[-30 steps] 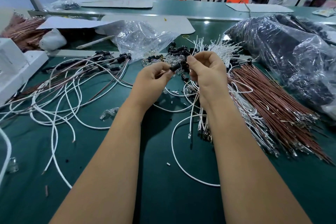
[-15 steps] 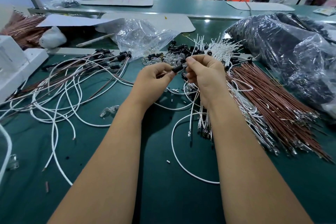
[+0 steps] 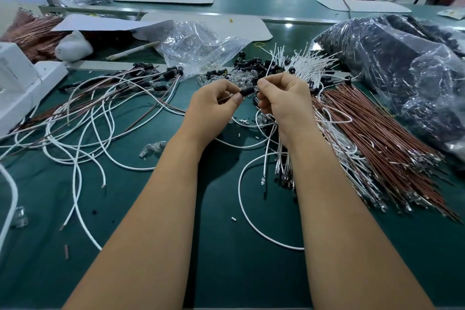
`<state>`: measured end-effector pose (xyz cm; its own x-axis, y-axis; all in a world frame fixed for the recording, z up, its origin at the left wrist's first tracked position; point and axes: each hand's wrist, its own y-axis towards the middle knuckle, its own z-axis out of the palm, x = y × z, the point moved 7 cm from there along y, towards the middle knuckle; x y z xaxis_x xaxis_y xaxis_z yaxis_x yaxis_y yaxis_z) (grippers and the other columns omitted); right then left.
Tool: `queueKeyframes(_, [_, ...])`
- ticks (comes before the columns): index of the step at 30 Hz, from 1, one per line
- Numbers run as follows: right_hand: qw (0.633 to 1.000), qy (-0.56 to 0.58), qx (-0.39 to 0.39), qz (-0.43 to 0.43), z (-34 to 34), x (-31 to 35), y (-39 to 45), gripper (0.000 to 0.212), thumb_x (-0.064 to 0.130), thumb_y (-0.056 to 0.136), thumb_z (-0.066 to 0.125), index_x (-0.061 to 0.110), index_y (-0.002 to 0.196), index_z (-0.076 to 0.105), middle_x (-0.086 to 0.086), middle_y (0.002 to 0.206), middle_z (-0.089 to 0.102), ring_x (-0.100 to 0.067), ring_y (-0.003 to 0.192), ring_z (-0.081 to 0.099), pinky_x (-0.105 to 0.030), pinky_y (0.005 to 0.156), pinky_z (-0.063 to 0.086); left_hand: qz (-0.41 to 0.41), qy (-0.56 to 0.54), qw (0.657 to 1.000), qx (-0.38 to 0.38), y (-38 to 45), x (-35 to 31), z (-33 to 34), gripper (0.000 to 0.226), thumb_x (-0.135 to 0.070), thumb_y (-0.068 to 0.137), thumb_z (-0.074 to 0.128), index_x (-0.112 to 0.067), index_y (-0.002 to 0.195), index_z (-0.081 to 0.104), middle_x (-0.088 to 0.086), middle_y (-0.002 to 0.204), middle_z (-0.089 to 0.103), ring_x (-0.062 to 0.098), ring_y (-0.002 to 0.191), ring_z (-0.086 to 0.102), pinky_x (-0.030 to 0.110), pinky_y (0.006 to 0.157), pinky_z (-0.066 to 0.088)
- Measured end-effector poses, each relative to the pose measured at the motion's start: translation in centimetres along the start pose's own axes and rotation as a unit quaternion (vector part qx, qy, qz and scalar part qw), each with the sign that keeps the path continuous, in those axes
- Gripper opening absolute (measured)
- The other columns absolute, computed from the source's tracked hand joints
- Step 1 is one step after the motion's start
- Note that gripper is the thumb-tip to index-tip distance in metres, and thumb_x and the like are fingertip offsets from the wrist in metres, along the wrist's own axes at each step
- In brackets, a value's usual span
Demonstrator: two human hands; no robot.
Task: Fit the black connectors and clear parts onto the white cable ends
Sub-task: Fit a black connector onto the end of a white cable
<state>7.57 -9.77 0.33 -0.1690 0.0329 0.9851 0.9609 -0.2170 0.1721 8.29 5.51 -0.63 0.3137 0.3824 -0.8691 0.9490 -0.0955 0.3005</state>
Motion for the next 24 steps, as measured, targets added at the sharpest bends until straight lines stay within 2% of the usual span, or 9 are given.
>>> queueKeyframes(3, [1.0, 0.001, 0.009, 0.001, 0.1, -0.2, 0.0, 0.014, 0.007, 0.09, 0.063, 0.012, 0.078, 0.061, 0.004, 0.056, 0.06, -0.007, 0.047, 0.055, -0.019, 0.046, 0.044, 0.013, 0.011, 1.0, -0.008, 0.0, -0.2, -0.1, 0.008, -0.015, 0.091, 0.062, -0.01, 0.09, 0.068, 0.012, 0.073, 0.063, 0.009, 0.06, 0.047, 0.016, 0.057, 0.038])
queueKeyframes(5, [1.0, 0.005, 0.018, 0.009, 0.3, -0.4, 0.0, 0.013, 0.007, 0.09, 0.064, 0.011, 0.078, 0.062, 0.001, 0.058, 0.062, -0.008, 0.049, 0.057, -0.02, 0.047, 0.046, 0.021, 0.021, 0.999, -0.019, 0.0, -0.3, -0.3, 0.009, -0.012, 0.09, 0.062, -0.007, 0.088, 0.069, 0.008, 0.074, 0.067, 0.004, 0.058, 0.049, 0.014, 0.059, 0.039])
queueKeyframes(9, [0.999, 0.014, 0.028, 0.025, 0.4, -0.8, 0.1, 0.015, 0.005, 0.091, 0.062, 0.01, 0.076, 0.063, 0.001, 0.058, 0.063, -0.01, 0.05, 0.058, -0.021, 0.047, 0.046, 0.03, 0.015, 0.999, -0.037, 0.0, -0.3, -0.6, 0.008, -0.007, 0.088, 0.064, -0.004, 0.086, 0.071, 0.005, 0.074, 0.068, 0.011, 0.067, 0.058, 0.027, 0.068, 0.048])
queueKeyframes(15, [0.999, -0.026, 0.019, 0.027, 0.3, -1.1, 0.1, 0.019, 0.006, 0.091, 0.063, 0.012, 0.073, 0.062, 0.008, 0.049, 0.058, -0.004, 0.043, 0.051, -0.02, 0.045, 0.043, 0.059, 0.027, 0.997, -0.049, 0.0, -0.6, -0.7, 0.006, -0.005, 0.086, 0.066, -0.005, 0.087, 0.073, 0.003, 0.073, 0.066, 0.008, 0.065, 0.055, 0.022, 0.066, 0.043])
queueKeyframes(20, [0.998, -0.055, 0.017, 0.014, 0.3, -1.1, 0.3, 0.02, 0.006, 0.089, 0.065, 0.015, 0.071, 0.064, 0.004, 0.054, 0.058, -0.005, 0.045, 0.049, -0.019, 0.047, 0.041, 0.088, 0.079, 0.991, -0.06, -0.2, -0.9, -0.8, 0.008, -0.009, 0.085, 0.068, -0.008, 0.089, 0.074, -0.001, 0.078, 0.069, 0.014, 0.077, 0.063, 0.034, 0.078, 0.054])
queueKeyframes(24, [0.999, -0.041, 0.024, 0.018, 0.2, -1.2, 0.4, 0.018, 0.007, 0.089, 0.065, 0.016, 0.074, 0.064, 0.004, 0.057, 0.059, -0.005, 0.047, 0.051, -0.019, 0.048, 0.042, 0.085, 0.073, 0.992, -0.054, -0.2, -0.9, -0.7, 0.007, -0.011, 0.086, 0.067, -0.009, 0.088, 0.073, -0.007, 0.071, 0.063, 0.008, 0.067, 0.056, 0.027, 0.07, 0.048])
